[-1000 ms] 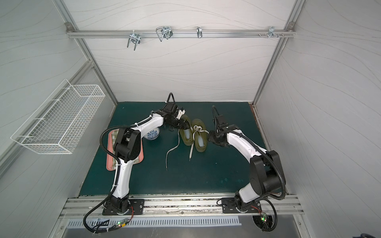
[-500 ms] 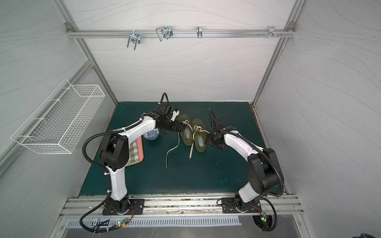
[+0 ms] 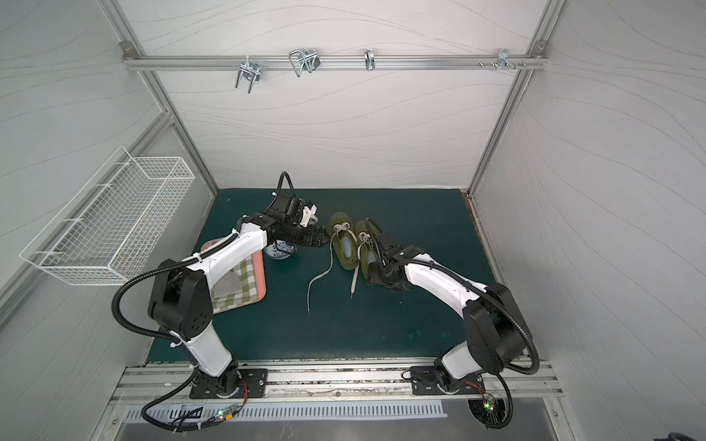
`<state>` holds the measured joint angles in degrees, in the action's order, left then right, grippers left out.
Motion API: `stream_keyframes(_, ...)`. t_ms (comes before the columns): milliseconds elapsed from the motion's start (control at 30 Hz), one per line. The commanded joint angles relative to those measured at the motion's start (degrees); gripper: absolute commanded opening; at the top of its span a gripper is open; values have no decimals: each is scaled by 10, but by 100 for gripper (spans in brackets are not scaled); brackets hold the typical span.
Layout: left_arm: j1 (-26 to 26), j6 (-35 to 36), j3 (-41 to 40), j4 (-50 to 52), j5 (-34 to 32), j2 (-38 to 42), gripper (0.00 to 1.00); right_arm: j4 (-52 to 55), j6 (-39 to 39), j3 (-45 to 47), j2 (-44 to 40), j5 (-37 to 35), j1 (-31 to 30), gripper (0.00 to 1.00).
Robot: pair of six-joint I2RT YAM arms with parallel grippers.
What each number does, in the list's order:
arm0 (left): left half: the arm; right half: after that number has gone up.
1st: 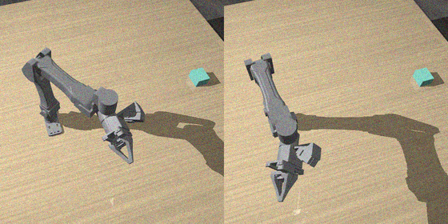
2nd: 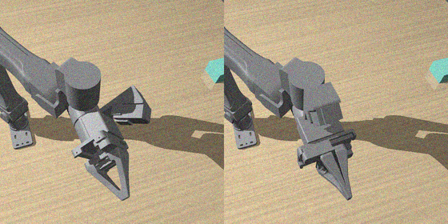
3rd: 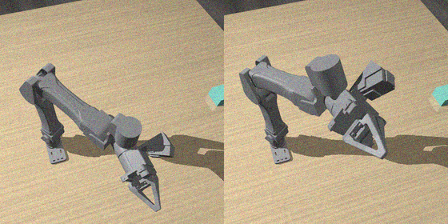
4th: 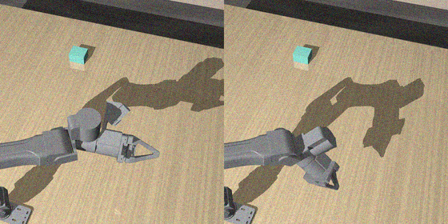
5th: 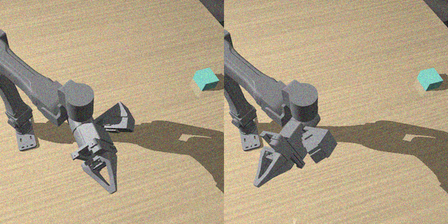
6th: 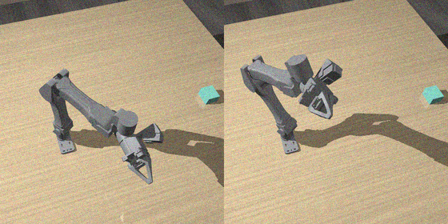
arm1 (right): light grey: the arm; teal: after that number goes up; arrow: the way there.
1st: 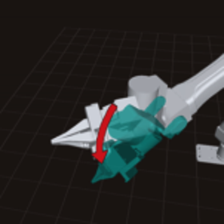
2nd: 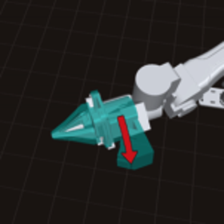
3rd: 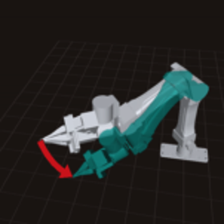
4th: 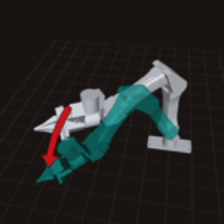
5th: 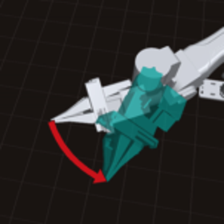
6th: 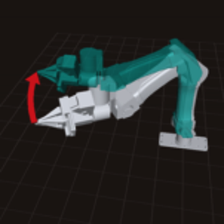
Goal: Insert the insole into the shoe
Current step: Move the shoe to the center of the board.
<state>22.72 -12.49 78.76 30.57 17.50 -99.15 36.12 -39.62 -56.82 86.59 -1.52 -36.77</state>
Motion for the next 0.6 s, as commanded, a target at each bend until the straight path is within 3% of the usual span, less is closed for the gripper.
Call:
stream_keyframes(0, 0, -7, -4, -1, -4, 21, 95, -11, 12, -2, 31, -13, -13, 67)
stream_keyframes(300, 0, -11, -44, -8, -12, 43, 95, -46, 36, 0, 88, -47, -16, 39)
stream_keyframes(567, 0, -10, -56, -5, -18, 54, 95, -61, 39, -33, 139, -59, -5, 37)
